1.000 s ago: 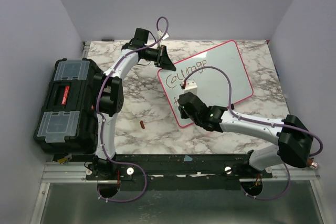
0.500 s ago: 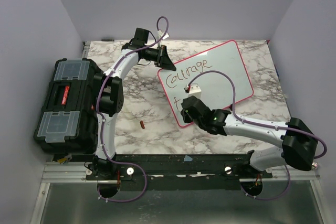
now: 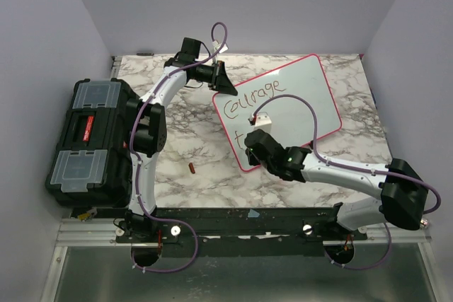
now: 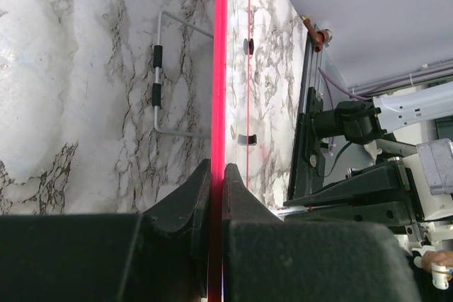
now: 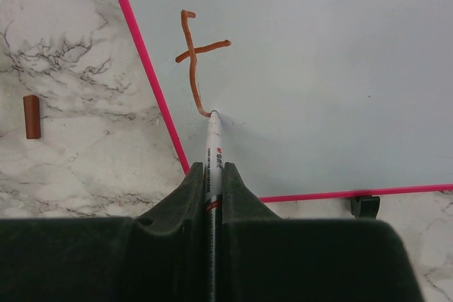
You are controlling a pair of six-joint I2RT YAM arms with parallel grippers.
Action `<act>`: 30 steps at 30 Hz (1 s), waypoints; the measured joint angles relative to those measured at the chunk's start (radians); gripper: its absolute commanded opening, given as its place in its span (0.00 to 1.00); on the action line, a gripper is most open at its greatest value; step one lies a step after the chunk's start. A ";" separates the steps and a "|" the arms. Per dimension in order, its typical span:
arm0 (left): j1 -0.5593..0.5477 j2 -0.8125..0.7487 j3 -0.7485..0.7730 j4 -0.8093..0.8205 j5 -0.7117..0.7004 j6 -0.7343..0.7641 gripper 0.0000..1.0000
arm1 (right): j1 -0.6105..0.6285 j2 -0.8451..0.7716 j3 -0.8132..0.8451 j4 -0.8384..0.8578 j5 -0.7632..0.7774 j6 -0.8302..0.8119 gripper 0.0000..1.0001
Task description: Write a sentence on the whiteboard
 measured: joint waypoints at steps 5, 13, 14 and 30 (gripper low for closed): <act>0.000 0.000 0.000 0.000 0.000 -0.002 0.00 | 0.000 0.012 0.036 -0.027 0.036 -0.028 0.01; 0.000 0.000 0.000 -0.003 0.000 -0.011 0.00 | -0.001 0.016 0.106 -0.076 0.102 -0.092 0.01; 0.000 0.000 0.000 -0.003 -0.001 -0.011 0.00 | -0.001 0.013 0.110 -0.076 0.105 -0.098 0.01; 0.000 0.000 0.000 -0.003 -0.001 -0.012 0.00 | -0.029 -0.003 0.124 -0.070 0.133 -0.139 0.01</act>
